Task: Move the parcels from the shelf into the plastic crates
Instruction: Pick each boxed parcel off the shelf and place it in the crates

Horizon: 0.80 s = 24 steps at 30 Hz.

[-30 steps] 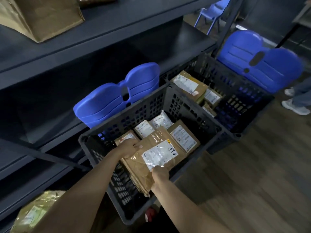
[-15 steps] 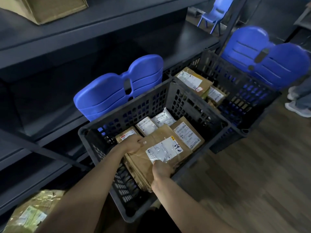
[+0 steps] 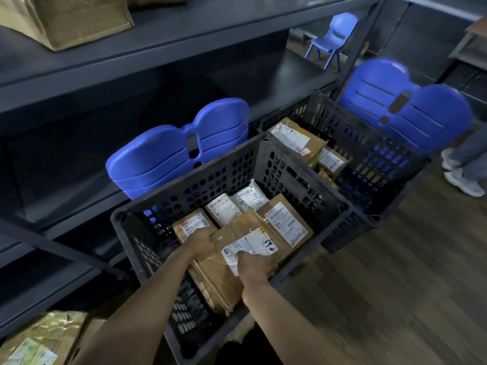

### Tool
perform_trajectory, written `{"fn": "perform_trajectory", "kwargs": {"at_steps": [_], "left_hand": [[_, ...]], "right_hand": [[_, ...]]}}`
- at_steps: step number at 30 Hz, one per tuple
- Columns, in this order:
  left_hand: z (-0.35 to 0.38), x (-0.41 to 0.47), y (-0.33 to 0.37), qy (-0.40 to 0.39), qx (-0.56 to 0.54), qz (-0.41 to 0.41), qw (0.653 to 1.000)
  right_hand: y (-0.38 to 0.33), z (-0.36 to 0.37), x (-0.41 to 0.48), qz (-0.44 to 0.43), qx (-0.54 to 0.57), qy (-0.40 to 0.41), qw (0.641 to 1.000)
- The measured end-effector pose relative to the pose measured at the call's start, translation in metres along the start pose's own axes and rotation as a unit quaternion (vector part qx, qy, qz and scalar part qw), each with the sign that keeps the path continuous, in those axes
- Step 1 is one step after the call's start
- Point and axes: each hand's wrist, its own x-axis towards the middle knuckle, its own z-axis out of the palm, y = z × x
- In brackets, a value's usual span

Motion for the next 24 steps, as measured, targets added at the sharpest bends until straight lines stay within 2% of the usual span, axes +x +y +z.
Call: {"fn": "perform_trajectory", "kwargs": {"at_steps": [2,4,6,7,9,11,13,16,18,20,24], "left_hand": [[0.001,0.001,-0.002,0.007,-0.004,0.002,1.0],[0.003,-0.001,-0.005,0.03,-0.001,0.01,1.0],[0.008,-0.003,-0.011,0.054,-0.009,0.015,0.998],[0.012,-0.004,-0.014,0.056,-0.014,0.02,0.998],[0.024,-0.005,-0.021,0.053,-0.005,0.028,0.998],[0.032,-0.004,-0.023,0.037,0.019,0.024,0.999],[0.036,-0.003,-0.02,0.016,0.034,0.013,0.999],[0.048,-0.01,-0.015,0.028,0.119,-0.007,0.992],[0.059,-0.025,-0.007,0.021,0.19,-0.051,0.98],[0.074,-0.041,0.001,0.002,0.191,-0.084,0.978],[0.085,-0.061,0.015,-0.049,0.237,-0.088,0.966]], "right_hand": [[-0.001,-0.01,0.03,-0.085,-0.097,0.004,0.992],[-0.027,-0.028,0.019,-0.175,-0.246,-0.011,0.953],[-0.044,-0.046,0.022,-0.265,-0.437,-0.039,0.859],[-0.045,-0.053,0.029,-0.29,-0.529,-0.05,0.796],[-0.042,-0.056,0.039,-0.291,-0.658,-0.072,0.691],[-0.032,-0.051,0.05,-0.28,-0.725,-0.102,0.62],[-0.029,-0.047,0.058,-0.264,-0.76,-0.125,0.581],[-0.032,-0.044,0.062,-0.275,-0.785,-0.133,0.539],[-0.036,-0.043,0.059,-0.254,-0.786,-0.147,0.544],[-0.036,-0.043,0.061,-0.232,-0.787,-0.151,0.551],[-0.037,-0.041,0.066,-0.219,-0.804,-0.153,0.531]]}}
